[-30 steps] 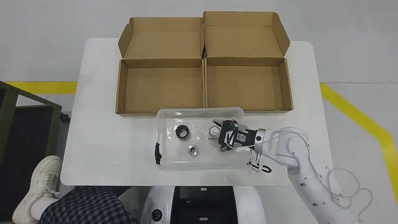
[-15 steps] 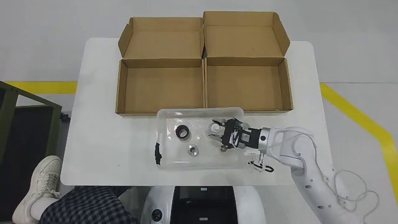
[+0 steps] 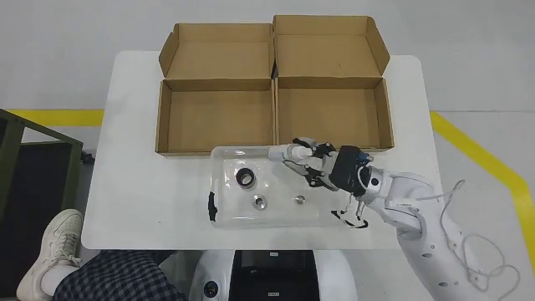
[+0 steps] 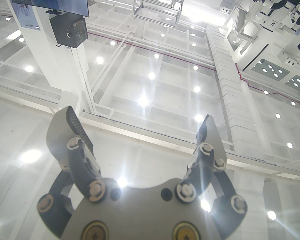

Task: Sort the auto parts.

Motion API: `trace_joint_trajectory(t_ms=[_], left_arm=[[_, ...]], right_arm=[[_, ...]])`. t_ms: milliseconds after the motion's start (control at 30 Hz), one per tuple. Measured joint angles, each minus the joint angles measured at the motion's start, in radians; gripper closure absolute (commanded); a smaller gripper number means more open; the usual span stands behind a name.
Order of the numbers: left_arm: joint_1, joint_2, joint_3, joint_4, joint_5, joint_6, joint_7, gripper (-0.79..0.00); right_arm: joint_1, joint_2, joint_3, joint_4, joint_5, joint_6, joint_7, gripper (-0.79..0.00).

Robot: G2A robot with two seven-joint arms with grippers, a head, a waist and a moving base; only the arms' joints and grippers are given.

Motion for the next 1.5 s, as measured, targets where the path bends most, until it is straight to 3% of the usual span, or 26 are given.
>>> trace_joint_trajectory(t_ms=[333,900,1500], left_arm=[[0.0,0.0,0.0,0.0,0.0,0.0,0.0,-0.785],[0.0,0.0,0.0,0.0,0.0,0.0,0.0,-0.785],[0.0,0.0,0.0,0.0,0.0,0.0,0.0,-0.785]], right_arm=[[0.041,-0.005,-0.014,-0.025,0.106,-0.06,-0.124,0.0],[0.048,-0.012,0.057,-0.057,0.167,-0.009,-0.321,0.0],[0.089,-0.017,0.049,0.004,0.194,-0.033,-0.286,0.0]])
